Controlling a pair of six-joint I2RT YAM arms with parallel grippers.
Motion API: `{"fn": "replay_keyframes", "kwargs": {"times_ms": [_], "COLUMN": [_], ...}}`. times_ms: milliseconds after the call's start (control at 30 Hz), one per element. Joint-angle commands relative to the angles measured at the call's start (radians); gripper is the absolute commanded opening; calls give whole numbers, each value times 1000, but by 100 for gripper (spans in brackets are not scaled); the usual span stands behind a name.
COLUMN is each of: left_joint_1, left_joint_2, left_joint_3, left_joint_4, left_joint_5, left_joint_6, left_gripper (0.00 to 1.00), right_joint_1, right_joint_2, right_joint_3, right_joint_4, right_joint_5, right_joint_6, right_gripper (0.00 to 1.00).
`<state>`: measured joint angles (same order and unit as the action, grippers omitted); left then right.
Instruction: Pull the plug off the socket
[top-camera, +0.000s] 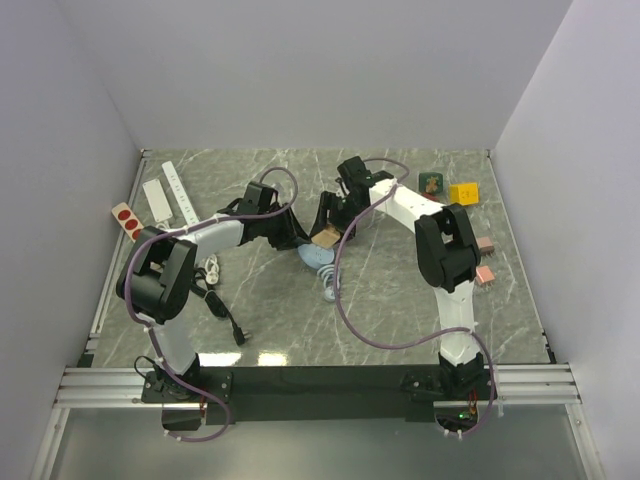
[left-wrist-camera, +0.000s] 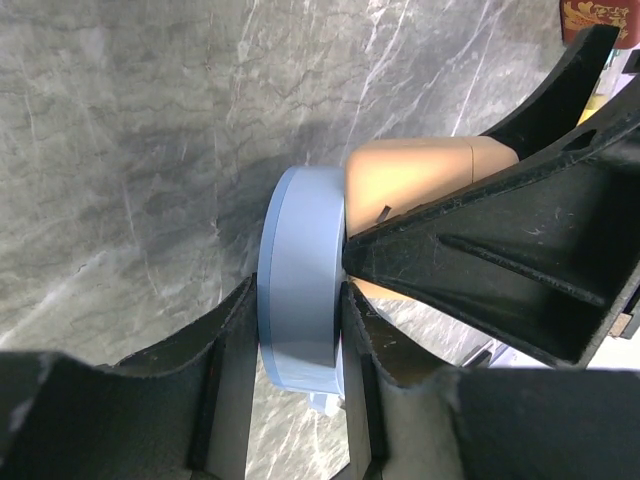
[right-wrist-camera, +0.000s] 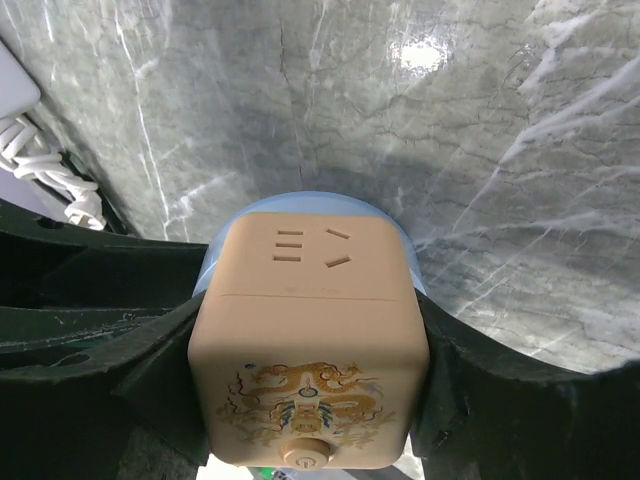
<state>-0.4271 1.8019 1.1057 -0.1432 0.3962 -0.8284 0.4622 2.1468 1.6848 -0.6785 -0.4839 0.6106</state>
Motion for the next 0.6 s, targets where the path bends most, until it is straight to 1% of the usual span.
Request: {"fn": "replay_keyframes", "kwargs": {"times_ms": [0, 33, 67, 167, 200, 267, 300, 367, 400, 467, 500, 533, 567], "left_joint_1": [-9, -9, -9, -9, -9, -9, -9, -9, -9, -9, -9, -9, -9], "left_joint_2": [8, 7, 5, -1, -6, -7, -9, -12, -13, -13, -10, -10, -9], "left_joint_3": [-1, -9, -15, -50, -59, -89, -99, -124, -138, -144, -147, -145, -142], "left_joint_4": [-9, -9, -4, 7, 16, 22, 28, 33, 39, 39, 37, 36, 34], "left_joint_5": [-10, -10, -10, -13, -11, -11, -11, -13, -11, -11, -13, -17, -17], "left_joint_6": [28, 29, 28, 25, 23, 20, 21, 21, 22, 20, 20, 21, 22], "left_gripper": [0, 1, 0, 0, 0, 1, 0, 0, 0, 0, 1, 0, 0], "right_joint_1": [-7, -16, -23, -62, -74, -120, -138, -174, -201, -212, -209, -204, -197], "right_joint_2": [-8, -8, 2, 40, 56, 105, 122, 175, 191, 196, 177, 153, 90], "right_joint_3": [62, 72, 84, 176, 247, 324, 392, 458, 520, 535, 509, 466, 416], "right_joint_4": [-12, -26, -33, -116, -175, -229, -271, -312, -349, -355, -345, -285, -244], "right_joint_5": [8, -1, -28, -70, -76, -88, -119, -154, -157, -160, -150, -142, -134], "right_joint_6": [-21, -25, -31, -80, -115, -143, -155, -167, -175, -183, -183, -173, -163], "right_gripper": [24, 15, 0, 0, 0, 0, 0, 0, 0, 0, 0, 0, 0]}}
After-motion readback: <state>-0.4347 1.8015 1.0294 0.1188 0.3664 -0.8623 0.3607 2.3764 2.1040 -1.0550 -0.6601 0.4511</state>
